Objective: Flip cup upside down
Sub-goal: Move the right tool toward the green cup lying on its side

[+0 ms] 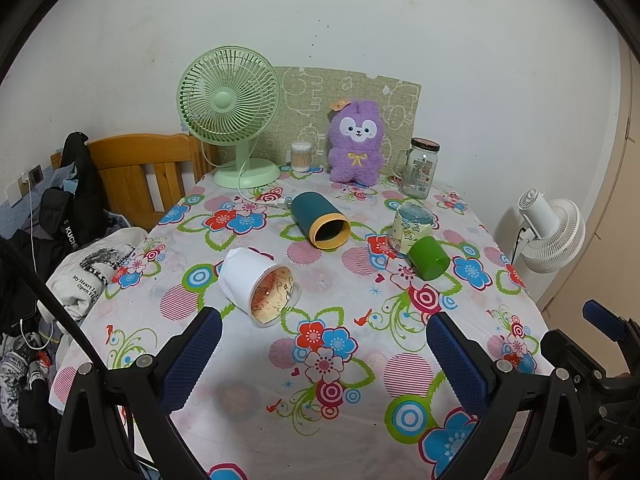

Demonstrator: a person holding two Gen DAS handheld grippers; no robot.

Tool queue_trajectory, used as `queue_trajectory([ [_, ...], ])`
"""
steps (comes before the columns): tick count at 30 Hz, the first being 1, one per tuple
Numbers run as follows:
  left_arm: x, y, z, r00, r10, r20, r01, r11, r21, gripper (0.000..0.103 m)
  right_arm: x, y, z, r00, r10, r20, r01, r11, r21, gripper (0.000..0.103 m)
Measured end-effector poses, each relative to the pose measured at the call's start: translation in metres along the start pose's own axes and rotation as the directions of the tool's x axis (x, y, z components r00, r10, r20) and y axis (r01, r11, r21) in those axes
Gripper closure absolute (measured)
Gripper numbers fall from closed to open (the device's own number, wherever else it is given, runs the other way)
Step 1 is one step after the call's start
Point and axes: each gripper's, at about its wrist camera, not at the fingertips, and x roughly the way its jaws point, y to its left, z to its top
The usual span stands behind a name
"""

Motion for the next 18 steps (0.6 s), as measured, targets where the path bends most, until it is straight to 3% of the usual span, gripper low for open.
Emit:
queue_trajectory([
  [18, 0.011, 0.001, -0.006, 0.999, 0.003, -0.034, -0.003, 1.0, 0.004, 0.0, 0.011, -0.009, 0.0, 0.999, 0.002, -0.032, -0.001, 1.0, 0.026, 0.0],
])
